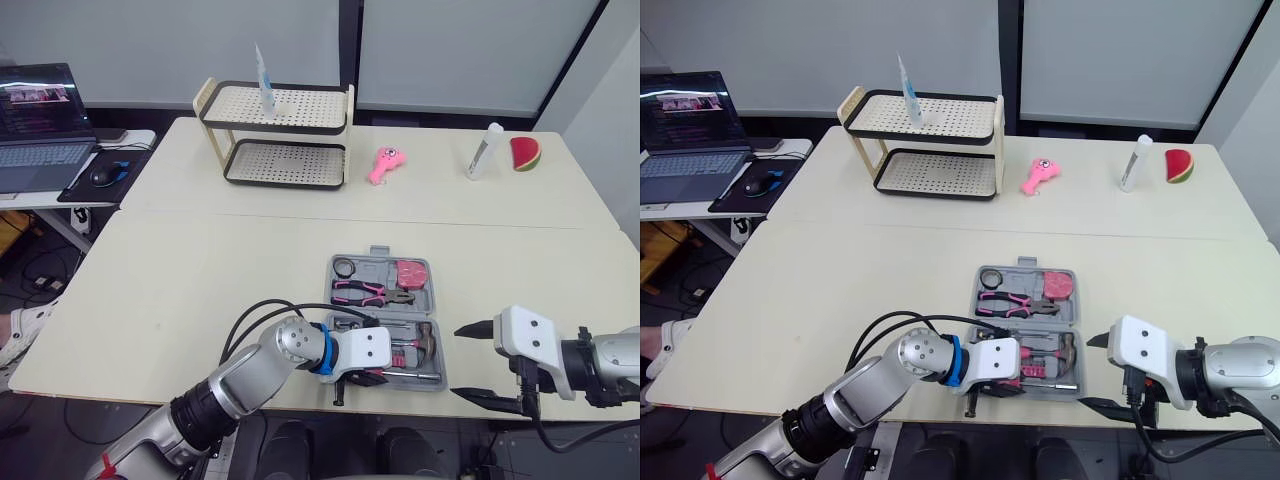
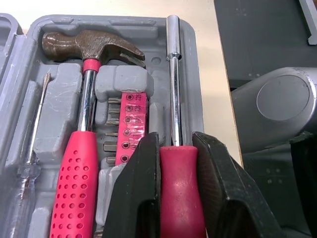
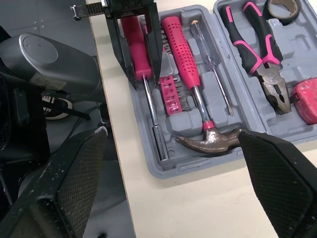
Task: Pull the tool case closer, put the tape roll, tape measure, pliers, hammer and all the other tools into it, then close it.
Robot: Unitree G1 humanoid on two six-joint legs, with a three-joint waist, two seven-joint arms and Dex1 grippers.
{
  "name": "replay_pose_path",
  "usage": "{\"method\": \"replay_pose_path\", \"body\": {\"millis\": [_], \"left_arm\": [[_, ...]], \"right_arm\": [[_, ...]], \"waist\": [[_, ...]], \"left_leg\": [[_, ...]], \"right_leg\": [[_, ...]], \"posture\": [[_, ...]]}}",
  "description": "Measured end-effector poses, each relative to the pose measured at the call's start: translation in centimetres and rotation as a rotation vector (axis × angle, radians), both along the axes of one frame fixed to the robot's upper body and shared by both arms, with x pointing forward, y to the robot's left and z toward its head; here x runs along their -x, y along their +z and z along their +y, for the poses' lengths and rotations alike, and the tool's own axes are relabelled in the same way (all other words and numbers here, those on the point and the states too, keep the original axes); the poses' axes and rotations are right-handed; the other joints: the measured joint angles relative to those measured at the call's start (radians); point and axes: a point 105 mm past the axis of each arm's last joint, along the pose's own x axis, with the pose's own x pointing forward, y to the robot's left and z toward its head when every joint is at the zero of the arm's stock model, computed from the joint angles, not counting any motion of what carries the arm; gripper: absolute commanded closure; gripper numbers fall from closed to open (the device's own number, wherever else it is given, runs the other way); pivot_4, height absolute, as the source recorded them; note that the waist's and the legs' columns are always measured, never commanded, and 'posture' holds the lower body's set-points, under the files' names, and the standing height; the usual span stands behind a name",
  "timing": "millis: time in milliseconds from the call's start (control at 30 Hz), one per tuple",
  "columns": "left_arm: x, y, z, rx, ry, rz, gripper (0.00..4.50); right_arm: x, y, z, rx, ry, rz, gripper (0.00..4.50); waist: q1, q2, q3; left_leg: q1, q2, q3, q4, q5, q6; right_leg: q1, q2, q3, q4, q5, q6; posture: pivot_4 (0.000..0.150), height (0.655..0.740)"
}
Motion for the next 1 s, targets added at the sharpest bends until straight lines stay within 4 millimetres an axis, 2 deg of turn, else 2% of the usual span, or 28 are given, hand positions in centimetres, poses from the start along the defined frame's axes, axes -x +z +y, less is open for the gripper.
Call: {"method": "replay_pose_path", "body": {"millis": [233, 367, 400, 633, 700, 800, 900, 1000], "left_arm": [[0.5, -0.3, 0.0, 0.001, -0.029, 0.003, 3.86], [0.7, -0.3, -0.2, 0.002, -0.022, 0.033, 2.56], [0.7, -0.3, -0.3, 0.003, -0.017, 0.039, 2.39], [0.7, 1.4, -0.9, 0.054, 0.009, 0.042, 0.39], [0.7, 1.9, -0.9, 0.067, 0.013, 0.037, 0.04], [0.6, 2.9, -0.6, 0.096, 0.020, 0.038, 0.04], [0.1, 3.6, 0.6, 0.111, 0.013, 0.025, 0.04], [-0.8, 3.5, 2.3, 0.098, 0.013, 0.025, 0.62]], "right_arm": [[0.0, 0.0, 0.0, 0.001, -0.004, 0.003, 0.00], [0.0, 0.0, 0.0, 0.001, -0.007, 0.005, 0.00], [0.0, 0.0, 0.0, 0.001, -0.009, 0.005, 0.00], [0.0, 0.0, 0.1, -0.009, -0.018, 0.005, 0.00], [0.0, 0.0, 0.1, -0.014, -0.017, 0.008, 0.00], [0.0, 0.0, 0.2, -0.018, -0.019, 0.006, 0.00], [-0.1, 0.0, 0.2, -0.021, -0.023, 0.002, 0.00], [-0.2, 0.1, 0.2, -0.026, -0.026, -0.005, 0.00]], "waist": [[0.000, 0.000, 0.000], [0.000, 0.000, 0.000], [0.000, 0.000, 0.000], [0.000, 0.000, 0.000], [0.000, 0.000, 0.000], [0.000, 0.000, 0.000], [0.000, 0.000, 0.000], [0.000, 0.000, 0.000]], "left_leg": [[0.000, 0.000, 0.000, 0.000, 0.000, 0.000], [0.000, 0.000, 0.000, 0.000, 0.000, 0.000], [0.000, 0.000, 0.000, 0.000, 0.000, 0.000], [0.000, 0.000, 0.000, 0.000, 0.000, 0.000], [0.000, 0.000, 0.000, 0.000, 0.000, 0.000], [0.000, 0.000, 0.000, 0.000, 0.000, 0.000], [0.000, 0.000, 0.000, 0.000, 0.000, 0.000], [0.000, 0.000, 0.000, 0.000, 0.000, 0.000]], "right_leg": [[0.000, 0.000, 0.000, 0.000, 0.000, 0.000], [0.000, 0.000, 0.000, 0.000, 0.000, 0.000], [0.000, 0.000, 0.000, 0.000, 0.000, 0.000], [0.000, 0.000, 0.000, 0.000, 0.000, 0.000], [0.000, 0.000, 0.000, 0.000, 0.000, 0.000], [0.000, 0.000, 0.000, 0.000, 0.000, 0.000], [0.000, 0.000, 0.000, 0.000, 0.000, 0.000], [0.000, 0.000, 0.000, -0.001, 0.000, 0.000]], "posture": [[0.150, 0.7290], [0.150, 0.7290], [0.150, 0.7290], [0.150, 0.7290], [0.150, 0.7290], [0.150, 0.7290], [0.150, 0.7290], [0.150, 0.7290]]}}
